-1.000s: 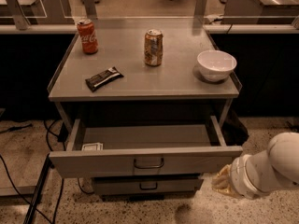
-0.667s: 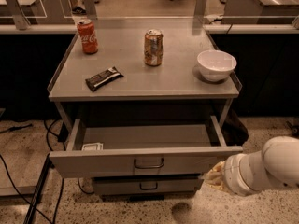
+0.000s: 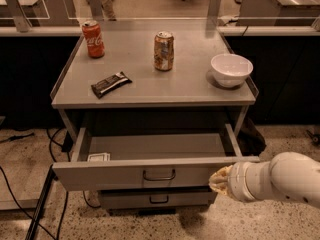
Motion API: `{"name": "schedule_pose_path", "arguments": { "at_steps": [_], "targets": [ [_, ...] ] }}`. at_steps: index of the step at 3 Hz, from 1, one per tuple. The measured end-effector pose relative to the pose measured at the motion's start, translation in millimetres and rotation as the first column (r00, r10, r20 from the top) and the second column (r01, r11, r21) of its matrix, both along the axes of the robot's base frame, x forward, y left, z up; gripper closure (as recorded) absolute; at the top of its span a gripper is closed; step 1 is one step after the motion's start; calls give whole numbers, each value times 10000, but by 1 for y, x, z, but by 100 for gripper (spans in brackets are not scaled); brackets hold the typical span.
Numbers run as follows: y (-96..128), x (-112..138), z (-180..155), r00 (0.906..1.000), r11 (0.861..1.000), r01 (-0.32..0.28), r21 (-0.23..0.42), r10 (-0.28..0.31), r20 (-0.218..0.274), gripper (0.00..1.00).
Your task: Close top drawer
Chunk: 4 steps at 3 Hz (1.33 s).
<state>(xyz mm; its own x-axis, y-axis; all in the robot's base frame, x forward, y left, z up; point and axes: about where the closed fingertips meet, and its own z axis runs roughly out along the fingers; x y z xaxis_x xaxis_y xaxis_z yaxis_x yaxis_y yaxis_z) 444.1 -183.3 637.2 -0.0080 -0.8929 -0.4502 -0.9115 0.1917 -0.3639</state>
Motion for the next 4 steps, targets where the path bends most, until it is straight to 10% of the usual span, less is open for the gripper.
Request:
{"name": "schedule_pose_path", "arguments": {
  "at_steps": [4],
  "targets": [
    [21, 78, 1, 9817, 9989, -265, 393, 185, 1896, 100]
  ]
}}
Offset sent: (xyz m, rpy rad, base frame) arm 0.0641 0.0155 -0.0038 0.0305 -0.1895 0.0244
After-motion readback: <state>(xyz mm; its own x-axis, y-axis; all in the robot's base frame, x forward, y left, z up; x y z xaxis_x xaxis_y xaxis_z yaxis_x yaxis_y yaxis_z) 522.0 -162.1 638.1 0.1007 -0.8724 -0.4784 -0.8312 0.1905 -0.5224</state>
